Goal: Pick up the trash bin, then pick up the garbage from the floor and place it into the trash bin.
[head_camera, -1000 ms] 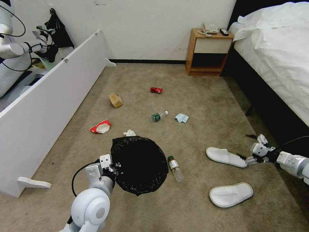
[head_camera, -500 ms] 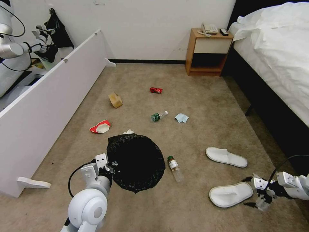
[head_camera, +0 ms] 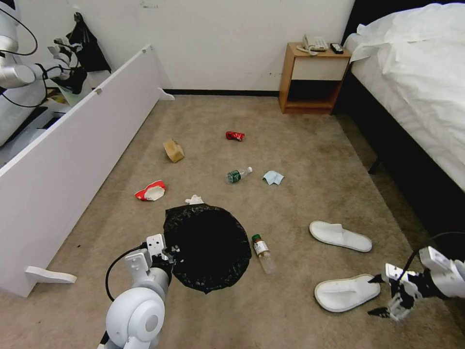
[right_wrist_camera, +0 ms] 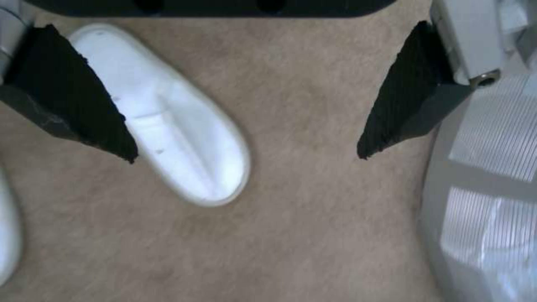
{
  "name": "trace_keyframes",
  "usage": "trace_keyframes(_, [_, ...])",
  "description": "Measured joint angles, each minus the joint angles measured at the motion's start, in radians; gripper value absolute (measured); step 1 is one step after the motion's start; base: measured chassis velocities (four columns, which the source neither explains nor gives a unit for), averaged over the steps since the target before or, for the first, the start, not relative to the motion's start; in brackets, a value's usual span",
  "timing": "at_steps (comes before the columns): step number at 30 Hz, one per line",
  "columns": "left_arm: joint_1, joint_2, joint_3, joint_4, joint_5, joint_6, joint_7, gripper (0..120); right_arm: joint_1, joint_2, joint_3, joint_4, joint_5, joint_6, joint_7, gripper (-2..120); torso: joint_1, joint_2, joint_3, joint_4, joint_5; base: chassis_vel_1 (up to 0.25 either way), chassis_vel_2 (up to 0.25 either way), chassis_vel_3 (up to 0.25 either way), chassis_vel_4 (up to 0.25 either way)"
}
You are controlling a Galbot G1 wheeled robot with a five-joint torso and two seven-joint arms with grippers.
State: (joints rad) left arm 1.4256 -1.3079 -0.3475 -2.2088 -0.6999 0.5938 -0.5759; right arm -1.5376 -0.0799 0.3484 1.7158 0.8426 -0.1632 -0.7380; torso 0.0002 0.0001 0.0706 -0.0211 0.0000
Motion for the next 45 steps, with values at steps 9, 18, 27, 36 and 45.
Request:
trace_keyframes(9, [-0.003,-0.001,0.006,0.002,0.004,-0.004,0.008,0,-0.206,-0.188,0.218,-0.044,0.065,0.020,-0.002,100,0.000,0.000,0.000,-0.0022,0.0009,0.000,0.000,0.000,0.000])
trace_keyframes(18, [0.012,0.016,-0.022,-0.020,0.000,-0.012,0.018,0,-0.561,-0.470,0.504,-0.184,0.111,0.001,-0.066,100,0.000,0.000,0.000,0.0010,-0.0004,0.000,0.000,0.000,0.000])
trace_keyframes(27, [0.009,0.018,-0.046,-0.025,-0.005,-0.022,0.032,0,-0.682,-0.591,0.535,-0.268,0.133,-0.009,-0.111,100,0.000,0.000,0.000,0.0004,-0.0002,0.000,0.000,0.000,0.000])
trace_keyframes(36, [0.011,0.009,-0.057,-0.027,-0.004,-0.028,0.040,0,-0.731,-0.651,0.520,-0.321,0.158,-0.021,-0.171,100,0.000,0.000,0.000,-0.0003,-0.0001,0.000,0.000,0.000,0.000])
trace_keyframes(45, [0.013,-0.002,-0.058,-0.027,0.000,-0.030,0.044,0,-0.763,-0.672,0.524,-0.341,0.186,-0.032,-0.175,100,0.000,0.000,0.000,0.0000,-0.0001,0.000,0.000,0.000,0.000])
